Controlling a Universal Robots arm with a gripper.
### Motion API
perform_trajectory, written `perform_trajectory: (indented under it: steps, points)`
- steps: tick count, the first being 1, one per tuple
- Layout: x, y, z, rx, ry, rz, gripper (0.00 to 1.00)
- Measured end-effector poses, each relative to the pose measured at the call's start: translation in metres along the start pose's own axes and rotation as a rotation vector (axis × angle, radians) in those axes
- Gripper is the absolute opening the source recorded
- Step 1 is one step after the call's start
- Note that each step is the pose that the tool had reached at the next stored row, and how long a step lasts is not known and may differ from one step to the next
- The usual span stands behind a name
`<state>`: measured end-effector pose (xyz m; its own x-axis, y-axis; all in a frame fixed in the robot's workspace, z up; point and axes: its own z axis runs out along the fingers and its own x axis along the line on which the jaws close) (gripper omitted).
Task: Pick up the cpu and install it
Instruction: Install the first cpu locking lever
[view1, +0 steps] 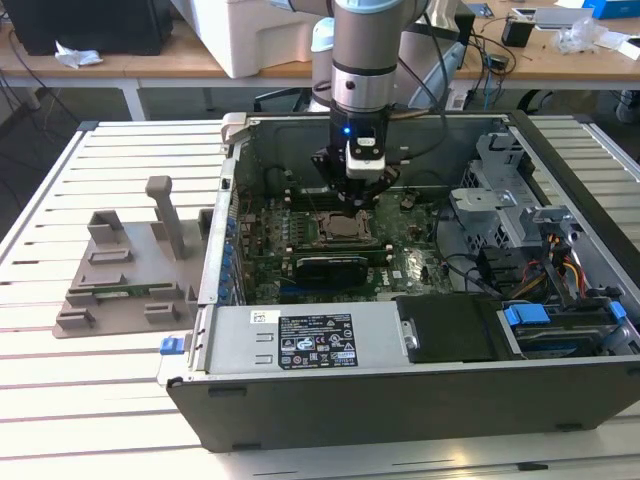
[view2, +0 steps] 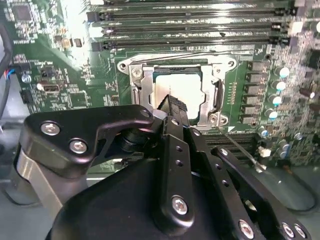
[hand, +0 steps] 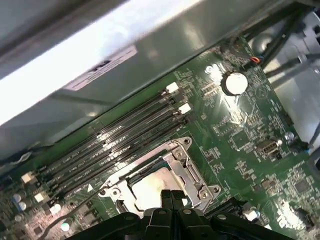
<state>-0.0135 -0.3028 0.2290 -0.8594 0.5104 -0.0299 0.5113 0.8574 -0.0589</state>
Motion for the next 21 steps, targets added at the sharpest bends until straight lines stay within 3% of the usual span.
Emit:
perform_trajectory:
  steps: [6,21]
  points:
    - [0.0000,0.0000,0.0000,-0.0052,-0.0100,-0.171,0.11]
    - [0.0000,0.0000,0.0000,-0.0133,-0.0260,-0.442,0.11]
